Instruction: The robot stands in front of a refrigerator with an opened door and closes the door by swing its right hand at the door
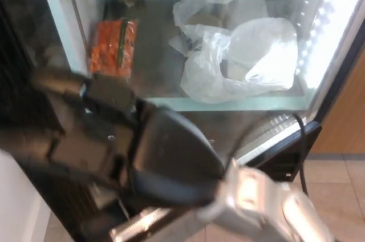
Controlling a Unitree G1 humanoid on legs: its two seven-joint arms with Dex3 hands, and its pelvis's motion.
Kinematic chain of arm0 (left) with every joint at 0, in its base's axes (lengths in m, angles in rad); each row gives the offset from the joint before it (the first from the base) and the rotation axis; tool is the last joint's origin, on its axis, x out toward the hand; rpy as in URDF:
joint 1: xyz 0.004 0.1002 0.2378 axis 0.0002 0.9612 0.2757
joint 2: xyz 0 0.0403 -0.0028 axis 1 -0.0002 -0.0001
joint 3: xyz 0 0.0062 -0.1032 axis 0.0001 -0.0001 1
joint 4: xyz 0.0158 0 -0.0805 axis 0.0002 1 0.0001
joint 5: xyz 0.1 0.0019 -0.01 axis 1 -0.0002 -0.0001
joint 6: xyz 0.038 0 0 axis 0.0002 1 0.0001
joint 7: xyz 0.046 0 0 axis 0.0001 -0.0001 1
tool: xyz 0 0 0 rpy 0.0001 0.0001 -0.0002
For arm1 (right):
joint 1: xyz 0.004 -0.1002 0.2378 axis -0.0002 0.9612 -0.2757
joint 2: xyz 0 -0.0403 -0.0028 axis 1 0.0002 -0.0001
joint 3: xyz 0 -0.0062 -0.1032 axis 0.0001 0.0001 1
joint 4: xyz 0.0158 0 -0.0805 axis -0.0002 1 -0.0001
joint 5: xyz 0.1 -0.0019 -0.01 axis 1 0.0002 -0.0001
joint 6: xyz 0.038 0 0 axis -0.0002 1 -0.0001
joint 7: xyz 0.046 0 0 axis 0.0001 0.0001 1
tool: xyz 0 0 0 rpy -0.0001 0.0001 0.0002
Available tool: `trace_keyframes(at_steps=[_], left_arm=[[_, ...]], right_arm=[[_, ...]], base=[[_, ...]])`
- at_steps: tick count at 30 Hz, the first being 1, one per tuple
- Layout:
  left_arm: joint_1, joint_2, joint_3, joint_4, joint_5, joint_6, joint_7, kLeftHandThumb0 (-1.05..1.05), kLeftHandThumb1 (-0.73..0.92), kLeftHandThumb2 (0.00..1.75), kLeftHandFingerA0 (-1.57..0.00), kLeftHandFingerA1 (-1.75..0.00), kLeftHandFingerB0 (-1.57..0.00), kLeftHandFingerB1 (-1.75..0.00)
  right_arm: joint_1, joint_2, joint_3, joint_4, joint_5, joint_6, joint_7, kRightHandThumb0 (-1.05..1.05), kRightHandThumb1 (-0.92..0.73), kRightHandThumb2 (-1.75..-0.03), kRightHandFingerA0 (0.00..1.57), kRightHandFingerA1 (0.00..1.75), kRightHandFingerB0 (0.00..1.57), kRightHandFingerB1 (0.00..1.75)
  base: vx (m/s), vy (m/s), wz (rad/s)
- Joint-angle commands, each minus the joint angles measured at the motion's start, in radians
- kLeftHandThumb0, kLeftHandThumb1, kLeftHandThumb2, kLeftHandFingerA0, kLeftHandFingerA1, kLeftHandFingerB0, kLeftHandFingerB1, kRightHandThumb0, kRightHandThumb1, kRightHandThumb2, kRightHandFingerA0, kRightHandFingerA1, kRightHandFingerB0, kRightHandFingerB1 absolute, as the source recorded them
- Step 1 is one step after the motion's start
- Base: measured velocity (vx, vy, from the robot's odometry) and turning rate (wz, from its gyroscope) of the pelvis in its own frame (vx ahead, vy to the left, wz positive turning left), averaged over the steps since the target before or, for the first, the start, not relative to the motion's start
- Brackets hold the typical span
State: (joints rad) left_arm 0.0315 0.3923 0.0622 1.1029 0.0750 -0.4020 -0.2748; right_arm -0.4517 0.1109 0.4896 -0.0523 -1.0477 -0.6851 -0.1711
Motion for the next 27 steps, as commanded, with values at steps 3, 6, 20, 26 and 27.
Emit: trace_keyframes(at_steps=[3,6,20,26,27], left_arm=[[-0.031,0.02,-0.033,0.021,0.048,0.024,0.067,-0.31,0.68,1.18,0.0,-0.48,0.0,-0.47],[-0.04,0.024,-0.038,0.02,0.052,0.019,0.072,-0.31,0.68,1.18,0.0,-0.47,0.0,-0.47],[-0.049,0.036,-0.059,0.025,0.048,0.022,0.078,-0.62,0.92,0.74,-0.22,-0.37,-0.14,-0.32],[-0.064,0.046,-0.052,0.035,0.04,0.018,0.062,-0.64,0.92,0.73,-0.22,-0.37,-0.12,-0.32],[-0.064,0.047,-0.051,0.036,0.039,0.018,0.061,-0.64,0.92,0.73,-0.22,-0.37,-0.12,-0.32]], right_arm=[[-0.746,0.034,-0.075,0.908,-0.075,0.485,-0.146,-0.8,-0.78,-1.15,0.0,0.18,0.13,0.24],[-0.809,0.038,-0.093,0.964,-0.029,0.515,-0.103,-0.87,-0.82,-1.14,0.01,0.15,0.08,0.2],[-0.414,-0.08,-0.101,0.506,0.05,0.296,-0.144,-0.85,-0.77,-1.08,0.07,0.19,0.08,0.24],[-0.002,-0.222,-0.175,0.052,0.157,0.207,-0.078,-0.8,-0.73,-0.8,0.1,0.28,0.07,0.22],[0.039,-0.236,-0.187,0.033,0.169,0.197,-0.087,-0.8,-0.73,-0.8,0.1,0.28,0.07,0.22]], base=[[0.0,0.0,0.0],[0.0,0.0,0.0],[0.0,0.0,0.0],[0.0,0.0,0.0],[0.0,0.0,0.0]])
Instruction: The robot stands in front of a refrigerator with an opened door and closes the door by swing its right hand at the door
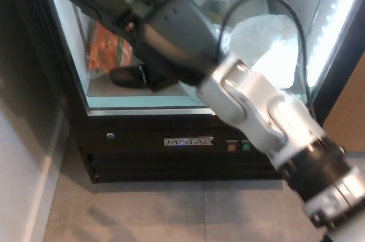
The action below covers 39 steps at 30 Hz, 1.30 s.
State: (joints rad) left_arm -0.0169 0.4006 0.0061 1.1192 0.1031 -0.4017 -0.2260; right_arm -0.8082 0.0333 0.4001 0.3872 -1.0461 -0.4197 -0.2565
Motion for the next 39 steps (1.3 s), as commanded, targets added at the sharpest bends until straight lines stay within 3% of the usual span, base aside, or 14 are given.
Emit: trace_keyframes(at_steps=[1,2,16,17,20,21,22,23,24,25,36,37,38,39], left_arm=[[-0.015,0.039,0.006,0.021,0.01,0.017,0.012,-0.64,0.92,0.73,-0.22,-0.37,-0.12,-0.32],[-0.014,0.04,0.007,0.021,0.01,0.019,0.015,-0.63,0.92,0.73,-0.22,-0.37,-0.12,-0.31],[-0.041,0.029,0.013,0.049,0.006,0.028,0.028,-0.62,0.92,0.72,-0.23,-0.37,-0.14,-0.32],[-0.04,0.026,0.017,0.05,0.002,0.026,0.028,-0.62,0.92,0.72,-0.22,-0.36,-0.14,-0.31],[-0.04,0.027,0.015,0.048,0.007,0.024,0.037,-0.61,0.92,0.71,-0.23,-0.36,-0.15,-0.32],[-0.038,0.029,0.018,0.046,0.003,0.02,0.029,-0.32,0.66,1.17,-0.01,-0.48,-0.01,-0.48],[-0.037,0.03,0.022,0.044,-0.003,0.015,0.018,-0.32,0.66,1.17,-0.01,-0.48,-0.01,-0.48],[-0.039,0.033,0.019,0.047,0.003,0.012,0.025,-0.6,0.92,0.72,-0.24,-0.37,-0.15,-0.32],[-0.042,0.035,0.015,0.051,0.011,0.011,0.036,-0.6,0.92,0.72,-0.24,-0.37,-0.15,-0.32],[-0.044,0.038,0.012,0.053,0.017,0.01,0.043,-0.62,0.92,0.72,-0.25,-0.37,-0.15,-0.32],[-0.05,0.04,0.025,0.062,0.005,0.004,0.053,-0.57,0.92,0.71,-0.24,-0.38,-0.16,-0.33],[-0.051,0.04,0.026,0.065,0.004,0.004,0.052,-0.59,0.92,0.71,-0.24,-0.37,-0.16,-0.33],[-0.051,0.04,0.027,0.067,0.003,0.004,0.05,-0.59,0.92,0.71,-0.24,-0.37,-0.16,-0.33],[-0.049,0.039,0.021,0.069,0.011,0.0,0.057,-0.58,0.92,0.71,-0.26,-0.38,-0.18,-0.34]], right_arm=[[0.439,-0.171,-0.109,-0.429,0.179,-0.077,-0.008,-0.8,-0.73,-0.8,0.1,0.28,0.07,0.22],[0.489,-0.192,-0.132,-0.431,0.195,-0.089,-0.016,-0.72,-0.7,-1.07,0.03,0.33,0.03,0.29],[0.883,-0.324,-0.363,-0.202,0.35,-0.211,-0.143,-0.84,-0.77,-1.08,0.07,0.29,0.1,0.27],[0.89,-0.325,-0.369,-0.154,0.347,-0.225,-0.166,-0.75,-0.92,-0.68,0.09,0.26,0.08,0.24],[0.888,-0.314,-0.378,-0.029,0.377,-0.226,-0.163,-0.76,-0.89,-0.68,0.11,0.24,0.1,0.22],[0.883,-0.311,-0.379,0.005,0.378,-0.225,-0.167,-0.77,-0.9,-0.69,0.12,0.25,0.1,0.23],[0.875,-0.31,-0.379,0.037,0.376,-0.228,-0.175,-0.77,-0.9,-0.69,0.12,0.25,0.1,0.23],[0.864,-0.299,-0.385,0.098,0.407,-0.229,-0.154,-0.79,-0.76,-0.74,0.11,0.28,0.1,0.25],[0.851,-0.287,-0.39,0.17,0.447,-0.232,-0.128,-0.79,-0.76,-0.74,0.11,0.28,0.1,0.25],[0.839,-0.278,-0.394,0.225,0.465,-0.224,-0.114,-0.84,-0.73,-1.04,0.03,0.39,0.02,0.35],[0.694,-0.223,-0.465,0.742,0.579,-0.082,0.042,-0.83,-0.68,-1.05,0.11,0.45,0.03,0.38],[0.686,-0.223,-0.479,0.762,0.595,-0.068,0.066,-0.38,-0.44,-1.05,0.01,0.49,0.0,0.48],[0.68,-0.224,-0.488,0.776,0.604,-0.062,0.08,-0.38,-0.44,-1.05,0.01,0.49,0.0,0.48],[0.673,-0.228,-0.506,0.796,0.625,-0.045,0.112,-0.84,-0.69,-1.05,0.13,0.45,0.0,0.36]], base=[[0.0,0.0,0.0],[0.0,0.0,0.0],[0.0,0.0,0.0],[0.0,0.0,0.0],[0.0,0.0,0.0],[0.0,0.0,0.0],[0.0,0.0,0.0],[0.0,0.0,0.0],[0.0,0.0,0.0],[0.0,0.0,0.0],[0.0,0.0,0.0],[0.0,0.0,0.0],[0.0,0.0,0.0],[0.0,0.0,0.0]])
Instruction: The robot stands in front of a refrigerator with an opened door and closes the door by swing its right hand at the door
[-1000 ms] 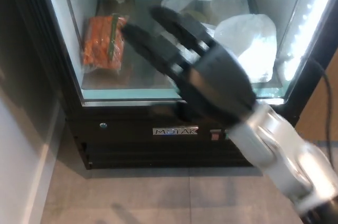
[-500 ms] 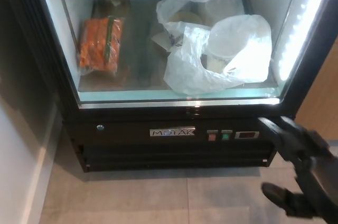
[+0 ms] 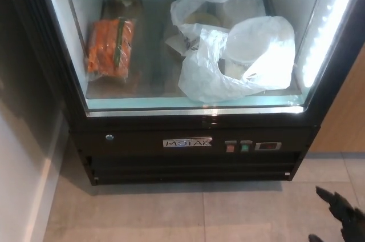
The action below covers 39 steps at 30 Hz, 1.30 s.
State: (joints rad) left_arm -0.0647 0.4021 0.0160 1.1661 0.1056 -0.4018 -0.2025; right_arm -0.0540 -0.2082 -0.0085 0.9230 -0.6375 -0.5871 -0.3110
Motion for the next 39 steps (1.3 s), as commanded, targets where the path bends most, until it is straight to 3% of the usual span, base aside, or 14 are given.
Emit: trace_keyframes(at_steps=[1,2,7,8,9,10,18,39], left_arm=[[-0.001,0.037,0.009,0.022,0.011,-0.002,0.036,-0.58,0.92,0.71,-0.26,-0.38,-0.18,-0.34],[0.002,0.039,0.002,0.017,0.019,-0.005,0.039,-0.56,0.92,0.73,-0.24,-0.38,-0.16,-0.34],[0.001,0.044,0.004,0.021,0.015,0.001,0.033,-0.57,0.92,0.73,-0.24,-0.37,-0.16,-0.33],[0.0,0.045,-0.001,0.021,0.022,0.004,0.041,-0.58,0.92,0.73,-0.27,-0.38,-0.18,-0.33],[-0.002,0.047,-0.008,0.022,0.031,0.007,0.051,-0.58,0.92,0.73,-0.27,-0.38,-0.18,-0.33],[-0.002,0.051,-0.012,0.022,0.036,0.007,0.052,-0.57,0.92,0.74,-0.27,-0.38,-0.18,-0.33],[-0.009,0.066,-0.029,0.023,0.046,0.001,0.063,-0.56,0.92,0.75,-0.26,-0.38,-0.17,-0.34],[-0.023,0.069,-0.025,0.034,0.047,-0.012,0.062,-0.57,0.92,0.75,-0.27,-0.39,-0.17,-0.34]], right_arm=[[-0.084,0.012,-0.101,0.267,0.219,0.123,0.172,-0.84,-0.69,-1.05,0.13,0.45,0.0,0.36],[-0.093,0.012,-0.125,0.292,0.244,0.127,0.199,-0.37,-0.46,-1.06,0.0,0.48,0.0,0.48],[-0.123,0.01,-0.155,0.344,0.269,0.161,0.252,-0.38,-0.45,-1.06,0.0,0.49,0.0,0.48],[-0.125,0.01,-0.16,0.35,0.276,0.159,0.259,-0.81,-0.86,-0.67,0.2,0.3,0.15,0.27],[-0.127,0.01,-0.166,0.355,0.284,0.157,0.266,-0.81,-0.86,-0.67,0.2,0.3,0.15,0.27],[-0.129,0.011,-0.178,0.358,0.3,0.171,0.282,-0.37,-0.45,-1.06,0.0,0.49,0.0,0.48],[-0.14,0.011,-0.202,0.363,0.362,0.219,0.351,-0.37,-0.45,-1.06,0.0,0.49,0.0,0.48],[-0.147,0.002,-0.147,0.357,0.412,0.24,0.378,-0.38,-0.42,-1.04,0.0,0.49,0.0,0.48]], base=[[0.0,0.0,0.0],[0.0,0.0,0.0],[0.0,0.0,0.0],[0.0,0.0,0.0],[0.0,0.0,0.0],[0.0,0.0,0.0],[0.0,0.0,0.0],[0.0,0.0,0.0]])
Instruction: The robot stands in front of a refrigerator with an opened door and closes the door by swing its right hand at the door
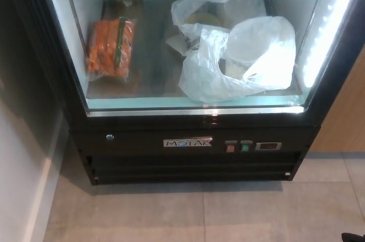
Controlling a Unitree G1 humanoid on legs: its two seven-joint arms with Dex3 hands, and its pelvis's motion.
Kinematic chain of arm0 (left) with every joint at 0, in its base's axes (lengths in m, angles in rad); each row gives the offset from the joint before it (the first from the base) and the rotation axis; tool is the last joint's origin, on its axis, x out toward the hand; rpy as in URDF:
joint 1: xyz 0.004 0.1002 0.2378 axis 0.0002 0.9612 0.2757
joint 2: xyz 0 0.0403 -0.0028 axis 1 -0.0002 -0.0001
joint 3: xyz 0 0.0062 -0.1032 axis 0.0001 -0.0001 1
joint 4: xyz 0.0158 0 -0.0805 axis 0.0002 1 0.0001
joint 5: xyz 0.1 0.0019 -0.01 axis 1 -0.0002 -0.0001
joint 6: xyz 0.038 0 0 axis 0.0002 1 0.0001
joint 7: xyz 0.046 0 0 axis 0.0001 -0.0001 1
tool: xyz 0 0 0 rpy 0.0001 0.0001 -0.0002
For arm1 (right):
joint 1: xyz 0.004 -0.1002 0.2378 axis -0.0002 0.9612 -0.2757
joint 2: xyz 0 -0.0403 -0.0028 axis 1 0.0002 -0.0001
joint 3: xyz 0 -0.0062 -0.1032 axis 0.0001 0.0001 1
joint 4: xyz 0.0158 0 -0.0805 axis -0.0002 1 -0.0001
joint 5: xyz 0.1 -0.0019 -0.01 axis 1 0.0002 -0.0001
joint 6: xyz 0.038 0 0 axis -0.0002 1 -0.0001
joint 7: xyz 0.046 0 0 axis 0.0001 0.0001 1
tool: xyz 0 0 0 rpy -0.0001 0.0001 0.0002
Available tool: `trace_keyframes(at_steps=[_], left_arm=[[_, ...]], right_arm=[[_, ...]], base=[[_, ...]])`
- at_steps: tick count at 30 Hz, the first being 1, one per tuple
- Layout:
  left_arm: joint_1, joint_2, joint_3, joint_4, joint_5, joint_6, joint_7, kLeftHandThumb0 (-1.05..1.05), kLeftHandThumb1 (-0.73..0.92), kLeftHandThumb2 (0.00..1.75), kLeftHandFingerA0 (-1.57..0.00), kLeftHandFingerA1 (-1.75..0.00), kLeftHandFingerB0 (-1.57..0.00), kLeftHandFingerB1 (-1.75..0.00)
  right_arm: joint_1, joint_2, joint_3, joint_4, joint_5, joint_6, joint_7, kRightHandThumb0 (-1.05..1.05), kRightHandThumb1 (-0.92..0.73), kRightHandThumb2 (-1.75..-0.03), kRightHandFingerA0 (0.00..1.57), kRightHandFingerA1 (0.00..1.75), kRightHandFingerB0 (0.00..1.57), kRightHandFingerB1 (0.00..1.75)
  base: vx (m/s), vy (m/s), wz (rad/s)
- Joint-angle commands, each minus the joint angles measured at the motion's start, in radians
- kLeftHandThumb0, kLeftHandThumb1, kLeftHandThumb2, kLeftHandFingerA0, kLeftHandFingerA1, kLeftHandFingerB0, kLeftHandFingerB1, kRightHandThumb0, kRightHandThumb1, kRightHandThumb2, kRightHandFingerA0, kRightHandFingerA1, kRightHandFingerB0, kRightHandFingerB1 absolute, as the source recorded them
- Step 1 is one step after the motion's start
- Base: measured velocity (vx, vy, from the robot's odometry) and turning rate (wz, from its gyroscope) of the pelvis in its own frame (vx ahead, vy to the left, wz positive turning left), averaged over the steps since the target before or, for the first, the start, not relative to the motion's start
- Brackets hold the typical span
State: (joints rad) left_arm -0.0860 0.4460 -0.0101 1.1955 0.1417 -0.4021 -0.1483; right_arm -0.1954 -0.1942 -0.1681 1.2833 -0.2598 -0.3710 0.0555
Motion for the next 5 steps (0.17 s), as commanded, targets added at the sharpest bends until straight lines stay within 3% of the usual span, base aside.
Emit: trace_keyframes(at_steps=[1,5], left_arm=[[-0.006,0.024,0.001,0.005,0.011,-0.004,0.009,-0.57,0.92,0.74,-0.28,-0.39,-0.18,-0.34],[-0.007,0.024,-0.002,0.005,0.015,-0.003,0.014,-0.56,0.92,0.74,-0.28,-0.39,-0.18,-0.34]], right_arm=[[-0.008,-0.012,0.016,-0.002,0.035,0.028,0.009,-0.81,-0.82,-0.65,0.19,0.3,0.17,0.28],[-0.009,-0.012,0.019,-0.001,0.045,0.031,0.015,-0.79,-0.81,-0.65,0.19,0.3,0.17,0.28]], base=[[0.0,0.0,0.0],[0.0,0.0,0.0]])
